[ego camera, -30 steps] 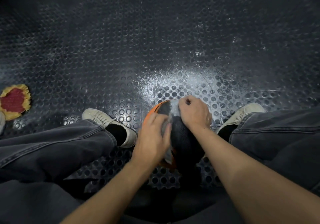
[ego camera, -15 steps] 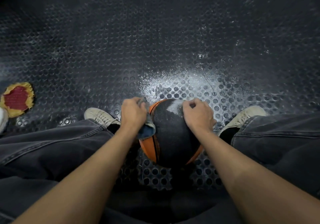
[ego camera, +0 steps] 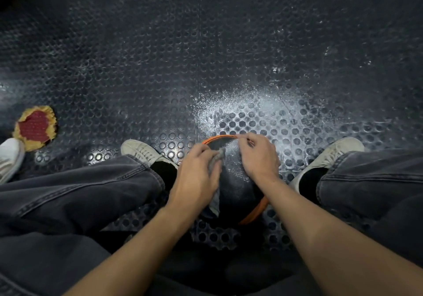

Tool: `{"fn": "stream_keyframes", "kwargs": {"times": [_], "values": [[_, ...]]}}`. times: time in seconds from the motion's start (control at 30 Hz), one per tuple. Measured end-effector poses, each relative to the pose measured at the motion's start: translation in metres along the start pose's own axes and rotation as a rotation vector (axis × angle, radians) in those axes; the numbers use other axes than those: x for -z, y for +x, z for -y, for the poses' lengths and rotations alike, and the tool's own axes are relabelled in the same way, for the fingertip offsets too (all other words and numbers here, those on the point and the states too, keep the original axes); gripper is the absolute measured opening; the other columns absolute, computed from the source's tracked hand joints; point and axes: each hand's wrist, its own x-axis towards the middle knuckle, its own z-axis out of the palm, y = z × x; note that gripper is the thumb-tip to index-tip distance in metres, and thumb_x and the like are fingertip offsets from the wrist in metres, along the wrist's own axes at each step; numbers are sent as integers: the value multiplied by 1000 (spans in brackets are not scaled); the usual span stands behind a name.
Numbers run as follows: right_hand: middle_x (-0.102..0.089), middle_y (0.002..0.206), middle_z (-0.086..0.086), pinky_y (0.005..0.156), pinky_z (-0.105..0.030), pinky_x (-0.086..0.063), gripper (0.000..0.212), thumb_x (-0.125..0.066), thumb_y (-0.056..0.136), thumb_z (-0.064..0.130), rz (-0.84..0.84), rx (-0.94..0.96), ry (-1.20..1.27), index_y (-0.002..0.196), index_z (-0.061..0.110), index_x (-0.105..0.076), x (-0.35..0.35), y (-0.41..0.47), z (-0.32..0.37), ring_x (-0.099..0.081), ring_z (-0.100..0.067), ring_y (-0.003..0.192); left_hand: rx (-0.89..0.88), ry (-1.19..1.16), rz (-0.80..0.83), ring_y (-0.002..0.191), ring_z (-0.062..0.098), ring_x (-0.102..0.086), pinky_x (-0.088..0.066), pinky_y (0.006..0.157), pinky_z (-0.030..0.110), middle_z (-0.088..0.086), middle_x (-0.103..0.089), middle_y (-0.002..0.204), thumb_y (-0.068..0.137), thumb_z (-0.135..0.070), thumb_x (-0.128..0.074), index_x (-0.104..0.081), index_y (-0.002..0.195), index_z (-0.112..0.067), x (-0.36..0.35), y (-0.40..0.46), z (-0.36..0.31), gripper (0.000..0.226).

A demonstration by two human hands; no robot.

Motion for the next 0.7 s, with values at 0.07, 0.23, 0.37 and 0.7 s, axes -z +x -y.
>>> {"fn": "stream_keyframes", "kwargs": {"times": [0.07,0.23,0.37,0.7], "values": [[-53,119,12,91,-28,-34,28,-46,103,38,25,23,1,121,29,-66,1,-3,-1,-47,-7,99,99,-9,-11,74,8,-47,-35,70,15,-6,-50,87,94,-18,-58,-71,87,-9,2,23,2,17],[-61,99,6,92,-36,-42,29,-42,99,35,-127,-28,-125,94,26,-69,-7,-5,7,-49,-13,78,151,42,-17,66,13,-49,-28,60,18,-2,-45,73,95,-22,-56,-56,65,-19,3,23,-4,31],[-64,111,9,98,-43,-47,26,-45,98,35,-78,9,-69,101,32,-70,-5,-5,0,-56,-13,88,68,15,13,70,13,-49,-30,64,18,-4,-49,75,93,-21,-59,-69,82,-14,2,-9,-9,16],[-62,114,11,100,-38,-41,26,-46,99,35,-34,29,-72,107,32,-70,-5,-6,0,-56,-14,99,30,9,59,67,8,-49,-31,64,18,-5,-56,80,92,-23,-61,-72,84,-12,8,-5,-2,18]]}}
